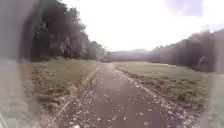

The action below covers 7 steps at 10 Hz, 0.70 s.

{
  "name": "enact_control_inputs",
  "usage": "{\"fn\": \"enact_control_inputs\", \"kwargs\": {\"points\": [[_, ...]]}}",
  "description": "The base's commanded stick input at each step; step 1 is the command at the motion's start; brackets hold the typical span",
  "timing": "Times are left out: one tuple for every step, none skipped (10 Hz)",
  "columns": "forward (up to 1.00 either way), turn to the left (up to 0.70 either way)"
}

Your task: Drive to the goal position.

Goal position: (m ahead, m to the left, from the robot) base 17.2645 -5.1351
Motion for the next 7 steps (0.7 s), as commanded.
{"fn": "enact_control_inputs", "kwargs": {"points": [[0.70,0.00],[0.70,0.00],[0.70,0.00],[0.70,0.00],[0.70,0.00],[0.70,0.00],[0.70,0.00]]}}
